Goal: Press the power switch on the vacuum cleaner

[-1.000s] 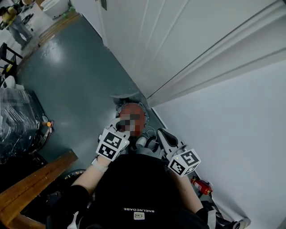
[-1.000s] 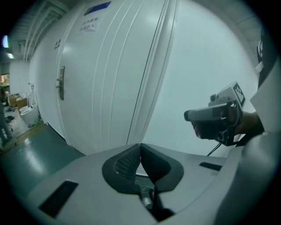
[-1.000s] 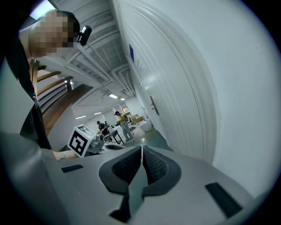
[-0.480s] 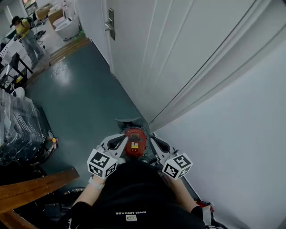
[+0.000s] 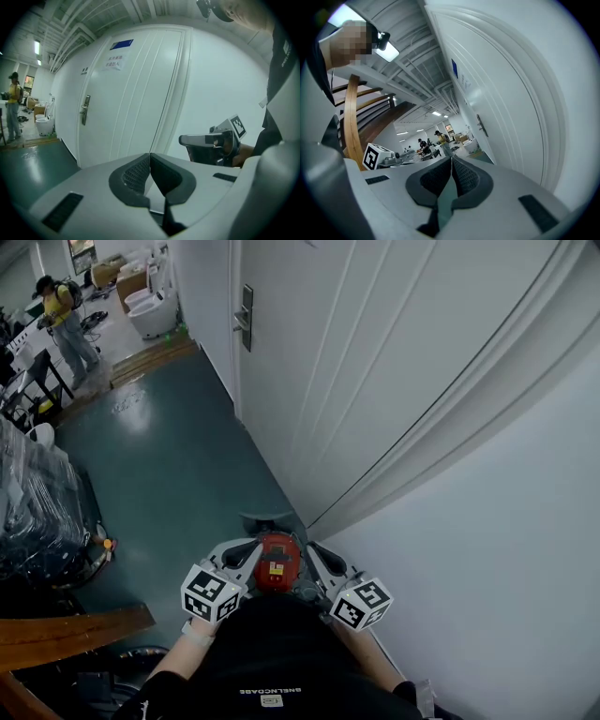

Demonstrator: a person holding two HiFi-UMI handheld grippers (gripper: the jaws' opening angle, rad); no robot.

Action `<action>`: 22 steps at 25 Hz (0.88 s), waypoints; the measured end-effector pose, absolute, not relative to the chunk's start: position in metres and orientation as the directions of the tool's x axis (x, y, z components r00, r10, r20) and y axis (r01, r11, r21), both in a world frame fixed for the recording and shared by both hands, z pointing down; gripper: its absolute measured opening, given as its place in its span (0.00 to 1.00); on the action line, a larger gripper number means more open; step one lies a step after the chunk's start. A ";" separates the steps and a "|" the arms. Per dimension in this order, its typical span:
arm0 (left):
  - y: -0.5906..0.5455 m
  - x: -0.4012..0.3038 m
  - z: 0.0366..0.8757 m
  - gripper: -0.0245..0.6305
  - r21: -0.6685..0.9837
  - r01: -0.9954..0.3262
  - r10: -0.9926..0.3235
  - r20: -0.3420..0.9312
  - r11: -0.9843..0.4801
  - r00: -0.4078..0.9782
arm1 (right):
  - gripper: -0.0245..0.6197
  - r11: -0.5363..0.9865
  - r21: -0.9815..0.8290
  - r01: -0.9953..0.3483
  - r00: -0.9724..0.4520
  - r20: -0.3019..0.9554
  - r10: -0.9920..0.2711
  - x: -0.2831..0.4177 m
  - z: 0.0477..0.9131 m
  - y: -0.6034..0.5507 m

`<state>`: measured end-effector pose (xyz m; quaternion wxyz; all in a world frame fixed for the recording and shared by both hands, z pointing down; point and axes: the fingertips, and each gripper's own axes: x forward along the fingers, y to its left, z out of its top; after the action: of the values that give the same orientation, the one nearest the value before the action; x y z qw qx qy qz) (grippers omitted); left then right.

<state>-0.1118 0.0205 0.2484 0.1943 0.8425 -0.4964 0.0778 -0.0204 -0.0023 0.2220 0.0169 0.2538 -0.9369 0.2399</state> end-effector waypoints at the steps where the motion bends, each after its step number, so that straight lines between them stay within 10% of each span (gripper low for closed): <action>1: 0.020 -0.111 0.248 0.06 0.249 -0.867 -0.807 0.323 -0.432 0.495 | 0.09 0.761 -0.432 -0.484 -0.870 0.147 -0.471 -0.020 0.219 -0.003; 22: 0.038 -0.107 0.258 0.06 0.267 -0.866 -0.789 0.362 -0.422 0.496 | 0.09 0.741 -0.468 -0.481 -0.869 0.145 -0.473 -0.011 0.219 0.009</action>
<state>-0.1073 0.0378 0.2585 0.2129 0.8382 -0.4938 0.0906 -0.0114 0.0090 0.2186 0.0085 0.2555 -0.9331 0.2530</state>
